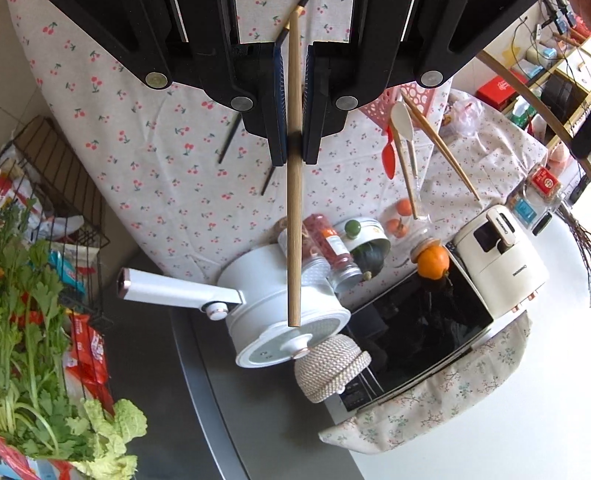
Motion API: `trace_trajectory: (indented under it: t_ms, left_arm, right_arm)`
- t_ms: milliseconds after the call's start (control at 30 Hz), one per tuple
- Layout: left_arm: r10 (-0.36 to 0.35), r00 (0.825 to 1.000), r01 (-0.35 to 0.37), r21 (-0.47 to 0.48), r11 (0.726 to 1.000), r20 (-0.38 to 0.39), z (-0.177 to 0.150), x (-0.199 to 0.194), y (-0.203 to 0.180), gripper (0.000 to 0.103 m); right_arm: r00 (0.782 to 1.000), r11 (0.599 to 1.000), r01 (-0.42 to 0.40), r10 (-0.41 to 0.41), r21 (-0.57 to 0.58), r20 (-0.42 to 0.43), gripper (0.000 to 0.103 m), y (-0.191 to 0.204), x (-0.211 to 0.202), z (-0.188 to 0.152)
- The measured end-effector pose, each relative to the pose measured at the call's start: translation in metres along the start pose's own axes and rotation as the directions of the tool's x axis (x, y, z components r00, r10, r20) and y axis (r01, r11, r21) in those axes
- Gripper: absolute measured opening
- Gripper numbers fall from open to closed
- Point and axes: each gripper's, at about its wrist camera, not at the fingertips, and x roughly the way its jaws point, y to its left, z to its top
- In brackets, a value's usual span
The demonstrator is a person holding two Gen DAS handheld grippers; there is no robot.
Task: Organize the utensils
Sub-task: 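Drop the wooden chopstick into the pink holder with left tool while right tool carries its chopstick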
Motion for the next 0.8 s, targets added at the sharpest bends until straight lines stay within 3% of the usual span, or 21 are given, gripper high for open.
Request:
trace_trajectory:
  t_ms: [167,333,600,700,767,800]
  left_arm:
    - [0.032,0.997,-0.030,-0.023,0.999,0.068,0.005,0.016,0.020,0.004]
    - [0.086,0.987,-0.090,0.029,0.996,0.135,-0.001,0.039,0.020,0.004]
    - [0.154,0.987,-0.156,0.037,0.987,0.038,-0.029,0.083,0.036,0.004]
    - [0.148,0.987,-0.147,0.016,0.989,-0.061,-0.038,0.099,0.044,0.006]
    - [0.131,0.981,-0.136,-0.026,0.990,-0.143,-0.042,0.108,0.050,0.015]
    - [0.127,0.976,-0.137,-0.049,0.989,-0.176,-0.043,0.110,0.053,0.033]
  right_arm:
    - [1.000,0.999,-0.024,0.023,-0.024,-0.017,0.006,0.021,0.015,-0.002]
    - [0.999,0.998,-0.039,0.038,-0.044,-0.019,0.006,0.036,0.022,-0.005]
    - [1.000,0.998,-0.026,0.026,-0.055,-0.008,0.006,0.042,0.027,-0.008]
    - [1.000,0.998,-0.030,0.031,-0.059,0.004,0.006,0.045,0.028,-0.009]
    - [0.999,0.997,-0.039,0.040,-0.065,0.014,0.006,0.048,0.028,-0.009]
    - [0.999,0.997,-0.044,0.046,-0.070,0.020,0.006,0.051,0.027,-0.009]
